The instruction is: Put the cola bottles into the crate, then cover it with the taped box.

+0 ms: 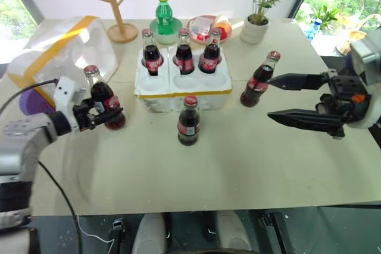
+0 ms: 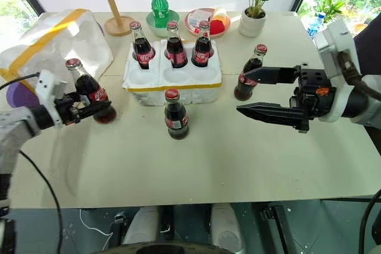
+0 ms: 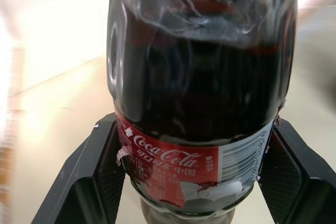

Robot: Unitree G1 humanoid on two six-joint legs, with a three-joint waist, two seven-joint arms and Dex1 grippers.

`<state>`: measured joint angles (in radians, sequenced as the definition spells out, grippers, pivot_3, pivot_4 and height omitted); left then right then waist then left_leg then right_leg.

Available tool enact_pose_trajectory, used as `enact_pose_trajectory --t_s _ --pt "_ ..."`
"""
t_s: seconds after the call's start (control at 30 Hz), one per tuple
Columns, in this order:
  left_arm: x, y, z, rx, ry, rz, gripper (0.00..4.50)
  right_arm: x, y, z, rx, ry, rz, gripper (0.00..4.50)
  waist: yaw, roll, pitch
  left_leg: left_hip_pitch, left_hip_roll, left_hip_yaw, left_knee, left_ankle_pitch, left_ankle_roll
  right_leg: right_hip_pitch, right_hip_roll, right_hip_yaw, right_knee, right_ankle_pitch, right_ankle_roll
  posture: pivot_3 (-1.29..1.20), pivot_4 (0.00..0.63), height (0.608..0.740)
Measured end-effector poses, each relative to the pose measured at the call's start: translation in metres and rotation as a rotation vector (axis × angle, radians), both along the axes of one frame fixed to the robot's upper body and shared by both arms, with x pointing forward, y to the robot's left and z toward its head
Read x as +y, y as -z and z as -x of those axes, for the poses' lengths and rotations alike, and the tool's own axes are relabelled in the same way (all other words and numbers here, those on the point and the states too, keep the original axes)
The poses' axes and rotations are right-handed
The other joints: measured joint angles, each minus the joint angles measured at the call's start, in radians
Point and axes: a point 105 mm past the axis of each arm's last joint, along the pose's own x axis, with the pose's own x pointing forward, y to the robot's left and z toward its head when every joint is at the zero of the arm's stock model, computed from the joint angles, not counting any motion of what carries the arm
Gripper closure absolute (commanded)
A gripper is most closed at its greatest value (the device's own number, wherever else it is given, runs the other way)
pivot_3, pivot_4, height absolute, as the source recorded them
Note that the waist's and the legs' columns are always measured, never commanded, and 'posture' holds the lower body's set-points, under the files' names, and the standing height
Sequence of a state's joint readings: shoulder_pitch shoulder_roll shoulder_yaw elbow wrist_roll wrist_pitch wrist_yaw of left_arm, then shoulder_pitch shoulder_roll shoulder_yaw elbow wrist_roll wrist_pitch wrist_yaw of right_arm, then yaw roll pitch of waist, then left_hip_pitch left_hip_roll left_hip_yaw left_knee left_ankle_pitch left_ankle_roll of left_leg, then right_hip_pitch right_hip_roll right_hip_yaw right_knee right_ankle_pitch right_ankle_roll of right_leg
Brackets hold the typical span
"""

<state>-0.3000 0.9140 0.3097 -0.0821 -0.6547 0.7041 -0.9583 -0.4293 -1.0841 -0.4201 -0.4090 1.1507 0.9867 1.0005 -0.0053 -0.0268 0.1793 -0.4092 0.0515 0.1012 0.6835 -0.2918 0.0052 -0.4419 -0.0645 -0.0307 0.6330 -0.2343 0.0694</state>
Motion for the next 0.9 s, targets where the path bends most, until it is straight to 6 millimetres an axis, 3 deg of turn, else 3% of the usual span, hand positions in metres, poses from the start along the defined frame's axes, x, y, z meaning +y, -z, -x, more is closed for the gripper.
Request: enact_pose_trajectory --t_s 0.17,0.27,0.37,0.47,0.63,0.8,0.83,0.9 --pt "-0.030 -0.077 -0.005 -0.133 0.174 0.138 1.72 0.000 0.006 -0.002 0.014 0.026 0.007 0.00 0.024 0.000 0.000 0.001 -0.003 0.000 0.002 0.001 -0.001 0.004 -0.001 0.000 -0.001 0.000 0.000 0.00 0.150 0.740" --pt "-0.047 -0.098 -0.025 -0.211 0.204 0.178 1.72 0.000 0.007 -0.003 0.010 0.041 0.011 0.00 0.023 0.000 -0.001 0.003 -0.006 0.001 0.003 0.001 -0.001 0.006 0.000 0.000 -0.001 0.001 0.001 0.00 0.150 0.740" --pt "-0.063 -0.083 -0.056 -0.202 0.192 0.148 1.72 0.002 0.007 -0.003 0.002 0.060 0.012 0.00 0.019 -0.001 -0.001 0.003 -0.005 0.001 0.003 0.001 0.000 0.006 0.002 0.000 -0.001 0.001 0.001 0.00 0.150 0.740" --pt "-0.080 -0.050 -0.082 -0.160 0.183 0.089 1.72 0.003 0.006 -0.001 -0.008 0.081 -0.003 0.00 0.015 -0.001 -0.001 0.001 -0.004 0.002 0.002 0.001 -0.001 0.003 0.004 0.000 0.000 0.001 0.001 0.00 0.150 0.740" --pt "-0.093 -0.022 -0.102 -0.130 0.180 0.072 1.72 -0.001 0.019 -0.001 0.040 0.105 -0.027 0.00 0.017 -0.001 0.000 -0.002 -0.003 0.003 0.002 0.001 -0.002 0.000 0.004 0.000 -0.001 0.001 0.001 0.00 0.150 0.740" --pt "-0.096 -0.010 -0.105 -0.142 0.192 0.026 1.72 -0.003 0.026 0.000 0.050 0.118 -0.028 0.00 0.020 -0.002 0.000 -0.002 -0.004 0.003 0.002 0.000 0.001 0.000 0.003 0.000 -0.001 0.001 0.002 0.00 0.150 0.740" --pt "-0.096 -0.008 -0.104 -0.142 0.197 0.014 0.72 -0.003 0.026 0.001 0.048 0.119 -0.029 0.00 0.019 -0.002 0.000 -0.002 -0.004 0.003 0.003 0.000 0.001 0.000 0.002 0.000 -0.001 0.002 0.002 0.00 0.150 0.740" --pt "-0.096 -0.009 -0.100 -0.152 0.224 0.004 0.04 -0.004 0.029 -0.001 0.037 0.134 -0.020 0.00 0.018 -0.002 0.000 -0.002 -0.004 0.002 0.003 0.000 0.001 0.001 0.002 0.000 -0.001 0.002 0.002 0.00 0.150 0.740"
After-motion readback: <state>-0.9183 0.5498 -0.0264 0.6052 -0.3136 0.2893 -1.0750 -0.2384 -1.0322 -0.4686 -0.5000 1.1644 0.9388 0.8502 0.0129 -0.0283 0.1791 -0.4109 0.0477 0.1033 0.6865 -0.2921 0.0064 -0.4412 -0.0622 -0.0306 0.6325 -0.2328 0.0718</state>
